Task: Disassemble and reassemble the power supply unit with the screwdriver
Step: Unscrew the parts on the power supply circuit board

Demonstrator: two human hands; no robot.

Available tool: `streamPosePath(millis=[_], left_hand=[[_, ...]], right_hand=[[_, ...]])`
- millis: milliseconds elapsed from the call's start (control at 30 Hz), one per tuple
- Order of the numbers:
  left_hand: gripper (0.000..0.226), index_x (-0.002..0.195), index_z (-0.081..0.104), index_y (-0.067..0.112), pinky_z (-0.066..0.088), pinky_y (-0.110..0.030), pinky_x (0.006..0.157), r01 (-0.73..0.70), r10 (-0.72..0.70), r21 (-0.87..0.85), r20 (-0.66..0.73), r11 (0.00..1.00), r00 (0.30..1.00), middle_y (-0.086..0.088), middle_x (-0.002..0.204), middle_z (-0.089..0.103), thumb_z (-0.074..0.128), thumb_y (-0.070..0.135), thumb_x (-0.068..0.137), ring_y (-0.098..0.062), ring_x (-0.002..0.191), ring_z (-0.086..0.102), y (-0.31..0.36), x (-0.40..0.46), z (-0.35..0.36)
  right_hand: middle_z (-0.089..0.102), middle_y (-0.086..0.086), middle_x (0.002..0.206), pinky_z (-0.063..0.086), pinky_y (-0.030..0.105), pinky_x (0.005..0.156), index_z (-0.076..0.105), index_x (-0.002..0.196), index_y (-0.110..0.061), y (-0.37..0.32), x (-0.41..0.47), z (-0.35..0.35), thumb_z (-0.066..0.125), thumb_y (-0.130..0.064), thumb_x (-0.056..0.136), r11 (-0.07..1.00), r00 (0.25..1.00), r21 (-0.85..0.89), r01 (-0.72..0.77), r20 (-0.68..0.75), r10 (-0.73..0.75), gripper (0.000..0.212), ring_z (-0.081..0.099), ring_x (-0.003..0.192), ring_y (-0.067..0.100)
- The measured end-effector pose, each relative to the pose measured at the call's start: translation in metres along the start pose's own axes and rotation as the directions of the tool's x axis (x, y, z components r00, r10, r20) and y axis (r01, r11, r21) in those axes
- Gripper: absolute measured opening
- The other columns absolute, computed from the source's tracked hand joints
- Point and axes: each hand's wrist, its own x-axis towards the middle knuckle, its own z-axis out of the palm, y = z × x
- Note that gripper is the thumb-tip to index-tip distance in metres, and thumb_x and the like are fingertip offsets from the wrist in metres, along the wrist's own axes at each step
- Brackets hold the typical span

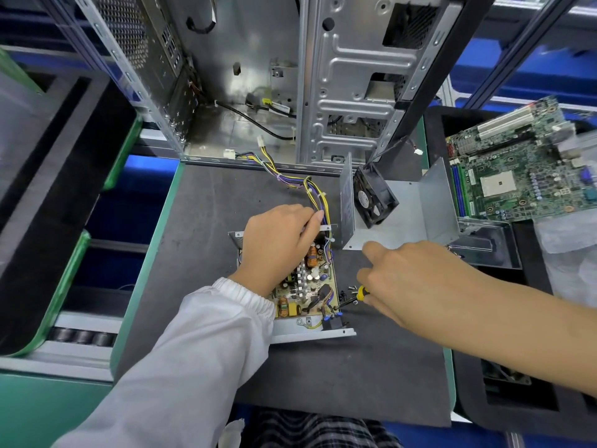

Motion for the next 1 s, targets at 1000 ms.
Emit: streamPosePath(millis=[1000], left_hand=[[0.012,0.093,0.074,0.014,0.038,-0.014,0.059,0.094,0.099,-0.713,0.225,0.695,0.969,0.004,0.085,0.064,0.078,0.010,0.082,-0.009,0.058,0.048,0.011,-0.009,-0.046]], right_hand=[[0.054,-0.013,0.075,0.036,0.021,0.055,0.051,0.094,-0.037,0.049,-0.035,0.009,0.019,-0.068,0.078,0.912,0.961,0.399,-0.094,-0.201,0.187,0.047,0.046,0.062,0.004]])
